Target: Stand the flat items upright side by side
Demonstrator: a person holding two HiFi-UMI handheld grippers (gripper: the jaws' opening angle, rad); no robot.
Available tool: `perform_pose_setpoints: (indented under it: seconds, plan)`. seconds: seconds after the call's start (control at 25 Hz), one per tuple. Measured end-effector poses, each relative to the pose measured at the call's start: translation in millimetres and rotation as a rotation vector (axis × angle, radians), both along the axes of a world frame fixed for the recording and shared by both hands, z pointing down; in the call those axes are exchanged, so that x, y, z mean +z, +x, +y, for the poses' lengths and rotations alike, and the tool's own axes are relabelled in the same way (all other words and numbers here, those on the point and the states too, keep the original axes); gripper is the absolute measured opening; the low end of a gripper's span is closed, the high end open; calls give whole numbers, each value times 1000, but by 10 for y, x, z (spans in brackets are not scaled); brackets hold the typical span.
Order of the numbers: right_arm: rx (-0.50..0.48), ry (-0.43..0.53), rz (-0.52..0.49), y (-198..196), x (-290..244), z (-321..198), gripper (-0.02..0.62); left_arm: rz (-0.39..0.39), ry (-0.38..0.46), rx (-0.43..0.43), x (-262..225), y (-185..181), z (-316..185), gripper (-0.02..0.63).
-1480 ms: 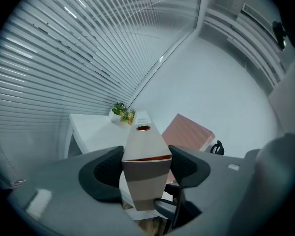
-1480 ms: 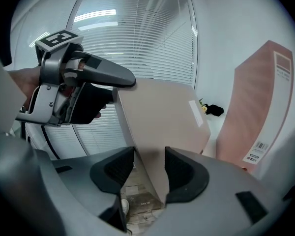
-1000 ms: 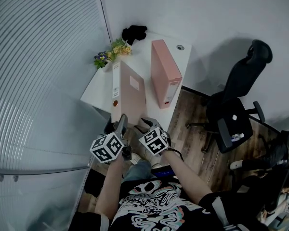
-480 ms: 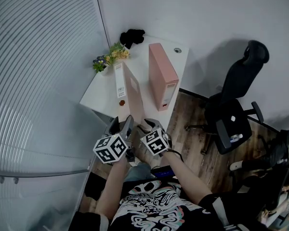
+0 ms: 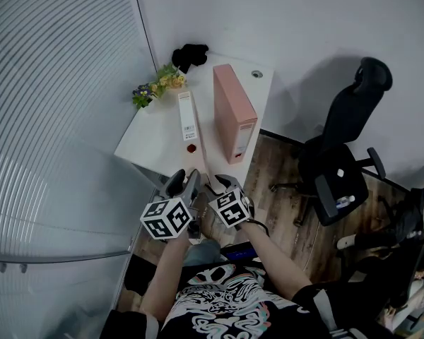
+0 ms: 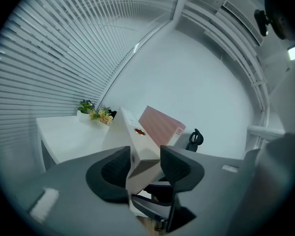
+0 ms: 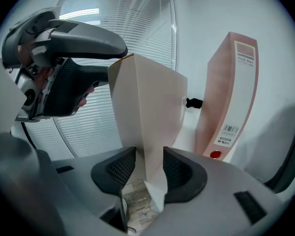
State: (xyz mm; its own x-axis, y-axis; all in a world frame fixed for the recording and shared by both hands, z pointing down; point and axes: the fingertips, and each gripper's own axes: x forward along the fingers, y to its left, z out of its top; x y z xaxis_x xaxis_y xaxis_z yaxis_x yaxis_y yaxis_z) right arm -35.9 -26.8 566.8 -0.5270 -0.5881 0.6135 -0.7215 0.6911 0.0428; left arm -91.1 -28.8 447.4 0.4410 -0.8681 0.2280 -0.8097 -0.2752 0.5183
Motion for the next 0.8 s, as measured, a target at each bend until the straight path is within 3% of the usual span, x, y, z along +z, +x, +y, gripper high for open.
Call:
perform_pose_setpoints:
  seconds: [0.36, 0.6, 0.8]
  plan:
    - [21, 1, -37, 99, -41, -40, 155, 26, -12, -2, 9, 70, -54, 193]
    - [154, -36, -287, 318, -455, -9, 153, 26, -3, -13, -6, 12, -45, 193]
    - [150, 47, -304, 423, -786, 13, 158, 23, 2, -37, -15, -75, -57, 186]
